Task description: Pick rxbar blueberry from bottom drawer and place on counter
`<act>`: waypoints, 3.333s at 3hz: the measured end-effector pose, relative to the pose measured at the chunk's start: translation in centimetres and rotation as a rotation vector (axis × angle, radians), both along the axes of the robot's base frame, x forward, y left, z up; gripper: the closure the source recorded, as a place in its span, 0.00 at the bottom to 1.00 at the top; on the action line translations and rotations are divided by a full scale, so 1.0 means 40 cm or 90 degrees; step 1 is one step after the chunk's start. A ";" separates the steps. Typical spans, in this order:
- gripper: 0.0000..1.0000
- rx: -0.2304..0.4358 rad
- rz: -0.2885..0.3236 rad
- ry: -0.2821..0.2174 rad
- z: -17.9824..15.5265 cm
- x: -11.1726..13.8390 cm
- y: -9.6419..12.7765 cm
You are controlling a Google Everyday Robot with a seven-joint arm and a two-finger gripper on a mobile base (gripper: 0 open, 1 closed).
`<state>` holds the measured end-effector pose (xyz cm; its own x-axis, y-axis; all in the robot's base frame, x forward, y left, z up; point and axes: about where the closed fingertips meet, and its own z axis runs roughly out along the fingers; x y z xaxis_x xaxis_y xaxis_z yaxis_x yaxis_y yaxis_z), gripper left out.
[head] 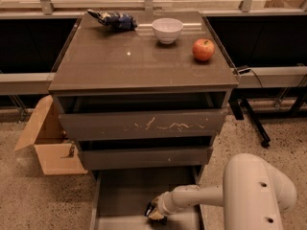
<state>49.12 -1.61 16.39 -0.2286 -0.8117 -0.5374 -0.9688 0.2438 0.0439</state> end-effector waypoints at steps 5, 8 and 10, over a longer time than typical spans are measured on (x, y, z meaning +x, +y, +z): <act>0.81 0.084 0.133 -0.196 0.326 -0.036 0.074; 0.11 0.084 0.134 -0.196 0.326 -0.036 0.074; 0.00 0.084 0.134 -0.196 0.326 -0.036 0.074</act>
Offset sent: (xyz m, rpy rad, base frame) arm -0.0145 0.0185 0.1449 0.1358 -0.3329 0.1868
